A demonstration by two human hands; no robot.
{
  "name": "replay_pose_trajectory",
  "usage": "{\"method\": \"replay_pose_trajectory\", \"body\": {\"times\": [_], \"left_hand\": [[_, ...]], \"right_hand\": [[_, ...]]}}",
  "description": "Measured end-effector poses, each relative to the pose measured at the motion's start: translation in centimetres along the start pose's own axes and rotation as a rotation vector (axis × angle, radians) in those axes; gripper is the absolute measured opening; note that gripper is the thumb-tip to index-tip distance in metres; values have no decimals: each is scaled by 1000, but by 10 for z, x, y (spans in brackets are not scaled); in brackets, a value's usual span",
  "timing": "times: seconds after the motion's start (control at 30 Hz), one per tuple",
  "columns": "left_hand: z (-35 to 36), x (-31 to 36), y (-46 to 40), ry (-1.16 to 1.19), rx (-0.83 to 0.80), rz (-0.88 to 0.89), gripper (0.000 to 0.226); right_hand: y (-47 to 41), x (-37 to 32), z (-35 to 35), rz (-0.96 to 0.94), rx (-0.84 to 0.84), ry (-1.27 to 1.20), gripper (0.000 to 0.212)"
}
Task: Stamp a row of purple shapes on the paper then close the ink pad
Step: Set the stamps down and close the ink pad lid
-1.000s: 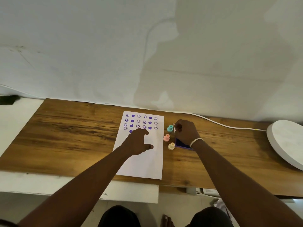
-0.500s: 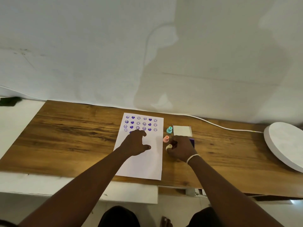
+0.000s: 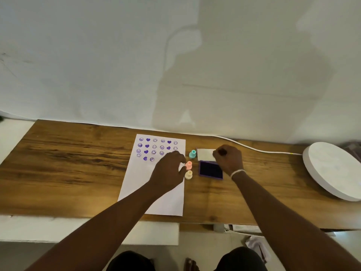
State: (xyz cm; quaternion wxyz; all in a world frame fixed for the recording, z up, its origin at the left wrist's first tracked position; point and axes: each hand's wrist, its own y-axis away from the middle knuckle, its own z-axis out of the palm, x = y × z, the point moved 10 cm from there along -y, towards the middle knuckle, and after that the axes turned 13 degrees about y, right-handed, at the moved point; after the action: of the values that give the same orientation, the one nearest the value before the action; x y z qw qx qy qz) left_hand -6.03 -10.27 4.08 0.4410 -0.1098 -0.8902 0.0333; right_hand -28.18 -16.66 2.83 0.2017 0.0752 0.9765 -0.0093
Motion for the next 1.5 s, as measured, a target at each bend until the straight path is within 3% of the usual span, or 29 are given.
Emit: {"method": "replay_pose_trajectory", "body": {"times": [0.13,0.23,0.5,0.63,0.73,0.9,1.17,1.37,1.5], "left_hand": [[43,27,7,9,-167,77,27],[66,31,10,5,-246,76,34],[21,-15,-58,-17,74,-92,22],[27,-27,-91,-12,52,-152,32],[49,-32,-99,68,-81,-192,38],[76,-27,-101,23,-234,-204,24],[69,-33,-100,9,-233,-250,18],[66,-34,-95,55,-189,-237,23],[58,-30,-99,103,-124,-198,33]], "right_hand": [[-44,38,-2,217,-31,17,15],[-60,37,13,180,-150,119,31],[-60,40,40,151,-188,185,26],[-61,58,34,240,-150,96,19],[-60,67,36,288,-140,0,19],[-54,75,39,302,-104,-81,22],[-52,76,42,337,-75,-189,29],[-51,71,33,362,-90,-421,14],[-48,67,20,280,-107,-476,12]]}}
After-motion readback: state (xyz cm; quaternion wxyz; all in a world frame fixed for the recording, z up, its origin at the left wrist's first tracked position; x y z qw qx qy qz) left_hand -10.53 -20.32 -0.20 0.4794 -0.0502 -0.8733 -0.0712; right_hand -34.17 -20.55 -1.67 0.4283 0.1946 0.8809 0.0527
